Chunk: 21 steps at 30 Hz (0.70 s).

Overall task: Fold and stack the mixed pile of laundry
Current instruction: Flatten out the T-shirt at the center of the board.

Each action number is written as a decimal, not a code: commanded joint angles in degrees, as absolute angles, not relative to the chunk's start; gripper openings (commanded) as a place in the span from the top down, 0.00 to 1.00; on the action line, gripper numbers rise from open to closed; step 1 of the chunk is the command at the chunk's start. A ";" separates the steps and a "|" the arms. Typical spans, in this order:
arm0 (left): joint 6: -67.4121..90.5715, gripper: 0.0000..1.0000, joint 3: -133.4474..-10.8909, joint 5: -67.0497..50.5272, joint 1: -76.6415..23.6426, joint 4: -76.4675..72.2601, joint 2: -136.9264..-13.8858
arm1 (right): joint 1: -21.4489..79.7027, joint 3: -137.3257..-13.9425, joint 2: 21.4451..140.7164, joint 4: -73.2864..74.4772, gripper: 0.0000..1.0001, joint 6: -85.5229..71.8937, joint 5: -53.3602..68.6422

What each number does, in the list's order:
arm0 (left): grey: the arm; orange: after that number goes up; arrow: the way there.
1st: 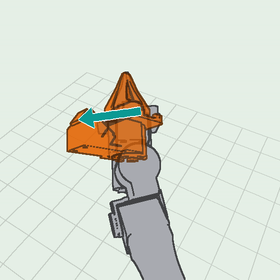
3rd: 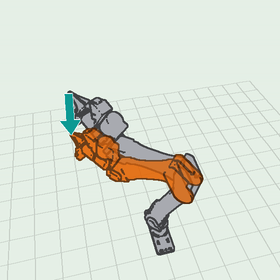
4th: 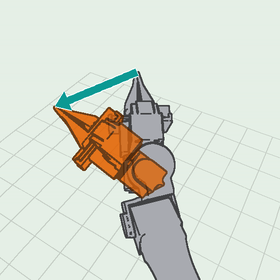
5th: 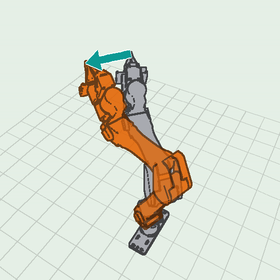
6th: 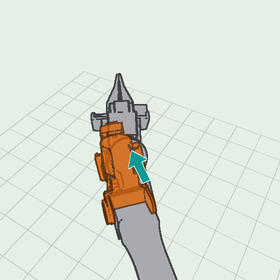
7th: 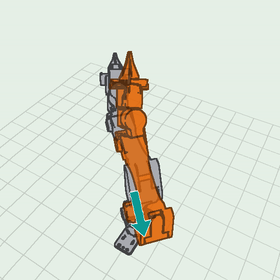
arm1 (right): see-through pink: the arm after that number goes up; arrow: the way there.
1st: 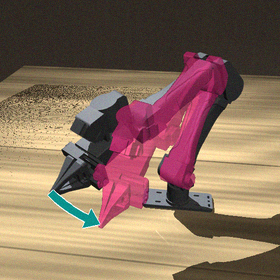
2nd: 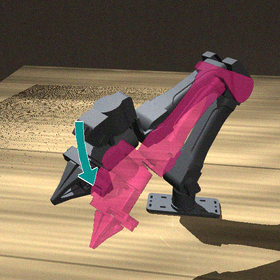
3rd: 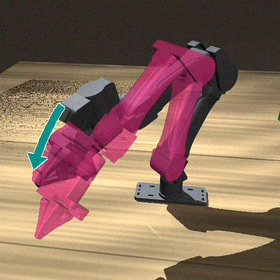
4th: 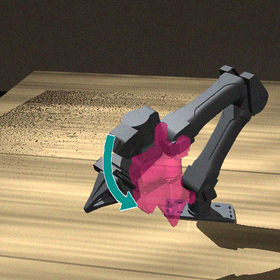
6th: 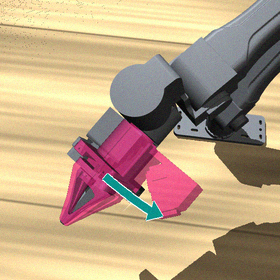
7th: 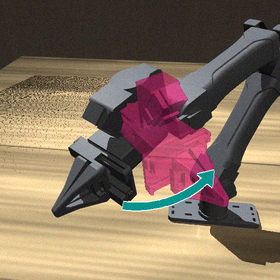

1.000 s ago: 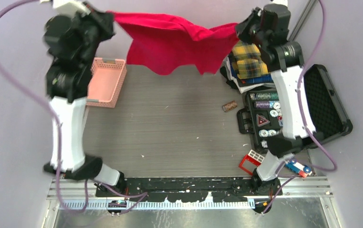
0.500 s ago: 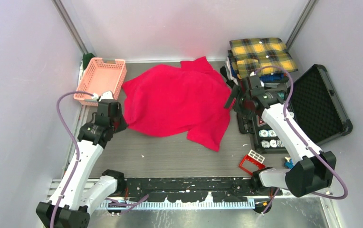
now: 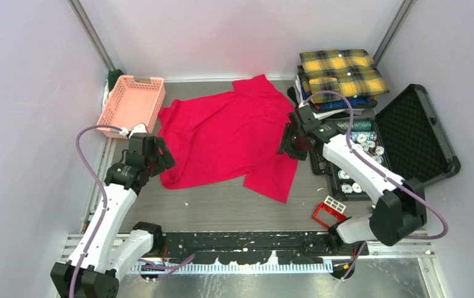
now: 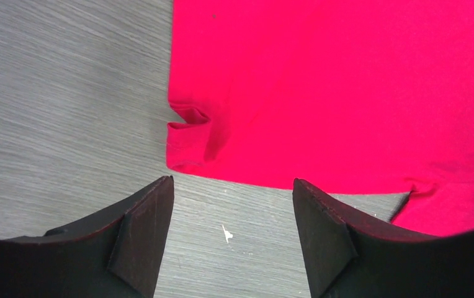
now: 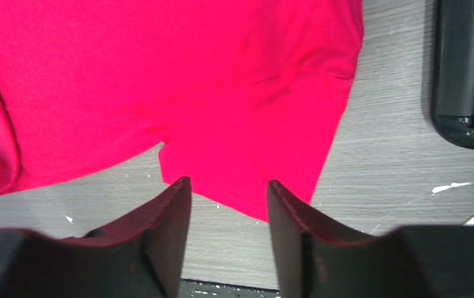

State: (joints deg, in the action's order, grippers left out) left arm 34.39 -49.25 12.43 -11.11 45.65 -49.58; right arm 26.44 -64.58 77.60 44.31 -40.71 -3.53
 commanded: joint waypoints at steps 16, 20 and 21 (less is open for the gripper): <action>31.96 0.39 -45.18 -3.83 -20.73 26.07 -66.52 | 13.54 -67.68 90.97 33.38 0.56 -43.03 -15.19; 32.08 0.39 -45.00 -3.00 -21.39 24.98 -70.14 | 13.45 -69.73 94.62 32.56 0.54 -42.97 -10.69; 32.08 0.39 -45.07 -2.17 -21.56 25.33 -70.49 | 13.41 -70.20 95.21 33.23 0.52 -42.78 -9.88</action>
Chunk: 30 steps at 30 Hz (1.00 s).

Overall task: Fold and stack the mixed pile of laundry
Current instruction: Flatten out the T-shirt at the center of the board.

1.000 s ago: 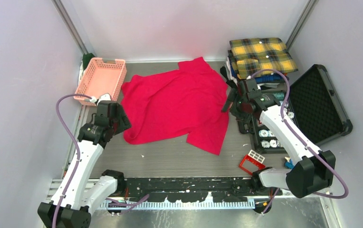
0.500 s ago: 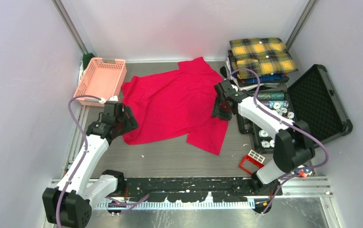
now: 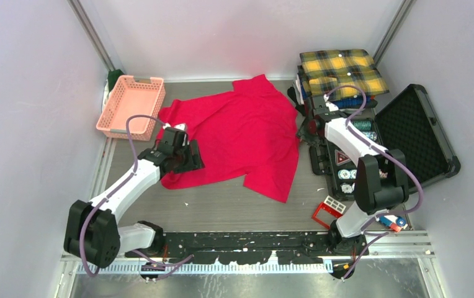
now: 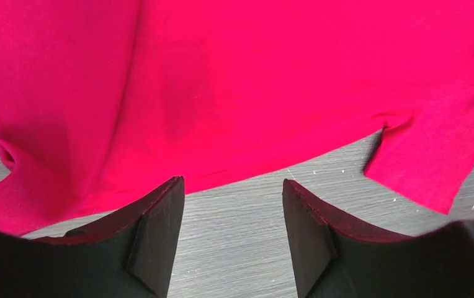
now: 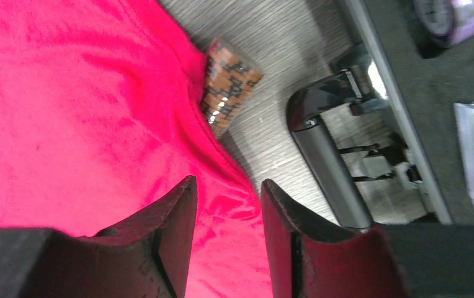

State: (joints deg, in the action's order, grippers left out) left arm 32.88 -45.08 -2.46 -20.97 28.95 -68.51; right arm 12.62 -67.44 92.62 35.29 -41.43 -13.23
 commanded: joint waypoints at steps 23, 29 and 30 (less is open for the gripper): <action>37.56 0.42 -33.61 10.76 -4.13 32.16 -51.57 | 25.47 -44.42 73.68 40.29 0.38 -44.06 -7.21; 36.83 0.46 -31.47 10.97 -3.93 29.84 -51.82 | 30.86 -41.05 75.15 37.79 0.42 -47.14 -6.77; 36.83 0.47 -31.16 11.33 -3.89 29.38 -51.66 | 31.61 -40.90 75.72 37.37 0.43 -47.47 -6.77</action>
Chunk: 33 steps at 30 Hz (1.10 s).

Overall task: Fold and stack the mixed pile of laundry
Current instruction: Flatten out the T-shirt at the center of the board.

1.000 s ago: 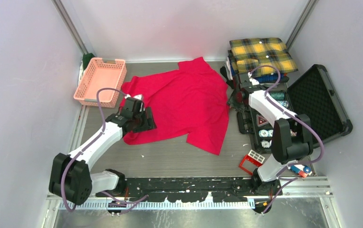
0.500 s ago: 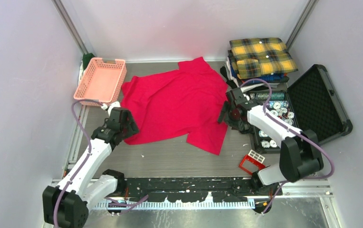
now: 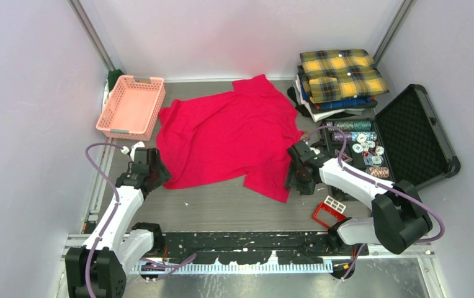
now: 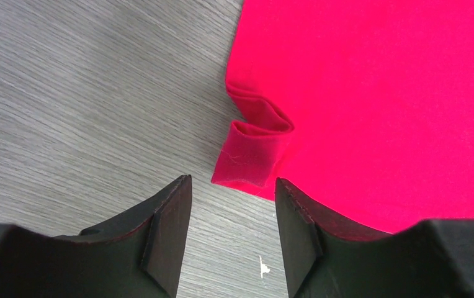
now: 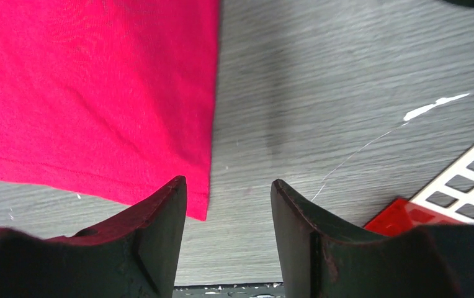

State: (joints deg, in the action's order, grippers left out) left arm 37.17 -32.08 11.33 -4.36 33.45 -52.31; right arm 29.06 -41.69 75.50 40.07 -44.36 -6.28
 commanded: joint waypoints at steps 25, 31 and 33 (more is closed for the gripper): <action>38.43 1.00 -26.72 12.26 -3.06 20.56 -52.73 | 43.90 -43.37 87.05 35.57 0.99 -51.42 -19.38; 41.22 1.00 -32.01 19.72 -2.27 32.00 -43.46 | 43.82 -45.59 77.40 42.52 0.99 -51.75 -24.05; 43.94 1.00 -32.45 22.95 -2.19 36.41 -37.87 | 43.80 -46.17 71.71 47.06 0.99 -52.59 -25.10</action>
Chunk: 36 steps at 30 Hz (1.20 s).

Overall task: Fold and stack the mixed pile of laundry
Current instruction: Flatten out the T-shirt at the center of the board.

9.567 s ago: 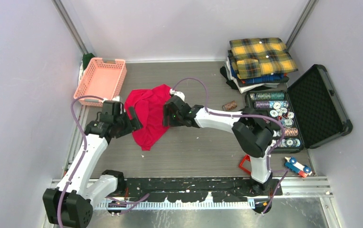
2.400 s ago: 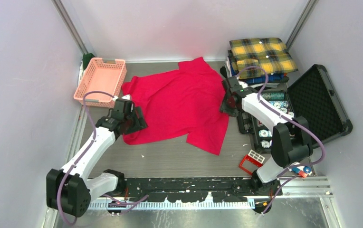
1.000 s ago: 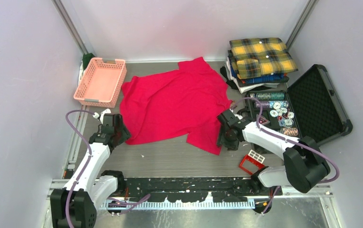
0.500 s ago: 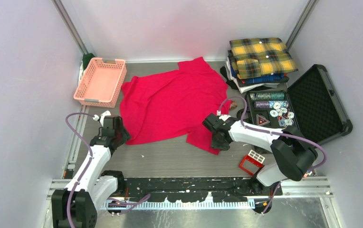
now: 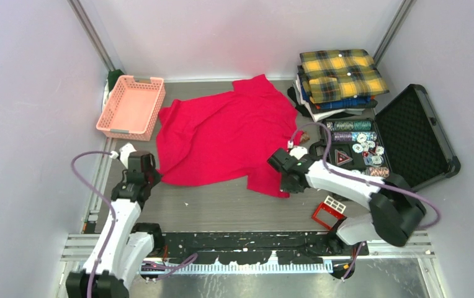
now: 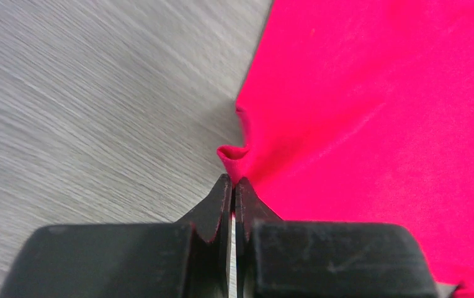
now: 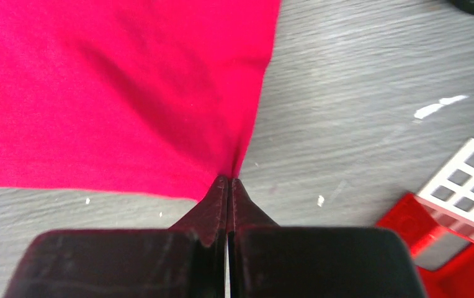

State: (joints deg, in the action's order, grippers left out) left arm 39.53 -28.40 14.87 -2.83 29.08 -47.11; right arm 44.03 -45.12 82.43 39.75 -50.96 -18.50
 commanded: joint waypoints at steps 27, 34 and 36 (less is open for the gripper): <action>53.53 0.92 -23.84 21.72 -2.01 42.53 -25.62 | 44.02 -38.85 68.25 33.97 0.29 -53.38 -16.69; 52.96 1.00 -23.84 21.71 -2.02 41.94 -25.86 | 42.19 -39.36 81.13 28.06 0.37 -51.58 -17.25; 52.70 1.00 -23.77 21.83 -2.02 41.60 -25.96 | 41.99 -38.74 83.12 25.19 0.50 -51.39 -15.86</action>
